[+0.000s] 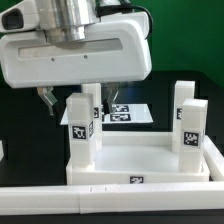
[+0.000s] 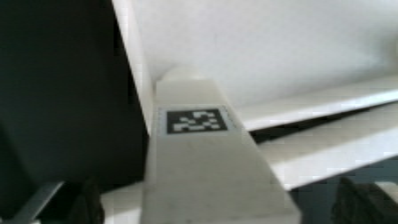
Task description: Assemble desk
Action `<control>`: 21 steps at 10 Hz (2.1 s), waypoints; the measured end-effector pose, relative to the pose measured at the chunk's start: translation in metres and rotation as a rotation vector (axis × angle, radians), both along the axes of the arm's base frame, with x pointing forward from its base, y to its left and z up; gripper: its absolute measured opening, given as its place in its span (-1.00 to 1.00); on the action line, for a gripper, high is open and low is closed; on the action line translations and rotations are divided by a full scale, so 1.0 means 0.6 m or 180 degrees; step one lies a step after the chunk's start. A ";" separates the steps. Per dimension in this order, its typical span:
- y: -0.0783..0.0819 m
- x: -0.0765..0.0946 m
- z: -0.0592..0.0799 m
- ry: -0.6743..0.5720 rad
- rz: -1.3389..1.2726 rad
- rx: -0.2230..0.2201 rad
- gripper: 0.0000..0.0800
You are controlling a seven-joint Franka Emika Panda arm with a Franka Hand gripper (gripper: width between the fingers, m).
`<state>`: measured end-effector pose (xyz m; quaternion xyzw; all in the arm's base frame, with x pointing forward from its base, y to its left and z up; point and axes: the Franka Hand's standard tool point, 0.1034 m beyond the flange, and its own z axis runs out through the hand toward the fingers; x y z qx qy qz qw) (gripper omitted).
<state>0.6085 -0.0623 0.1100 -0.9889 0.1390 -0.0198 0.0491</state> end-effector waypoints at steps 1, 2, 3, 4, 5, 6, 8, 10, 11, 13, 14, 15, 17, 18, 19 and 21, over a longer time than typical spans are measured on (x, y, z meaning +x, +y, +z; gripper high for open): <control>-0.003 -0.004 -0.006 -0.0087 -0.0038 -0.0051 0.62; 0.000 -0.006 -0.007 -0.0050 -0.0124 -0.0028 0.41; 0.000 -0.005 -0.006 -0.0054 -0.0117 -0.0030 0.07; 0.001 -0.006 -0.008 -0.0043 -0.0243 -0.0013 0.07; 0.003 -0.006 -0.008 -0.0007 -0.0642 0.0021 -0.29; 0.003 -0.006 -0.009 0.0011 -0.0835 0.0033 -0.29; 0.004 -0.005 -0.009 0.0060 -0.1406 0.0090 -0.29; 0.012 -0.004 -0.010 0.0188 -0.2752 0.0186 -0.29; 0.021 -0.002 -0.011 0.0254 -0.3412 0.0281 -0.29; 0.019 0.003 -0.011 0.0273 -0.3899 0.0403 -0.29; 0.020 0.003 -0.011 0.0263 -0.3803 0.0395 -0.29; 0.020 0.003 -0.011 0.0218 -0.3456 0.0356 -0.01; 0.022 0.009 -0.005 0.0079 -0.2253 0.0264 0.32; 0.026 0.013 0.000 0.0065 -0.1814 0.0230 0.57; 0.024 0.012 -0.001 0.0040 -0.1601 0.0208 0.61; 0.023 0.011 -0.002 0.0003 -0.1261 0.0182 0.62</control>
Offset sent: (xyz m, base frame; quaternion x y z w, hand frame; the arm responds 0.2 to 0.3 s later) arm 0.0000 0.0000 0.0000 0.0000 0.0000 0.0000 1.0000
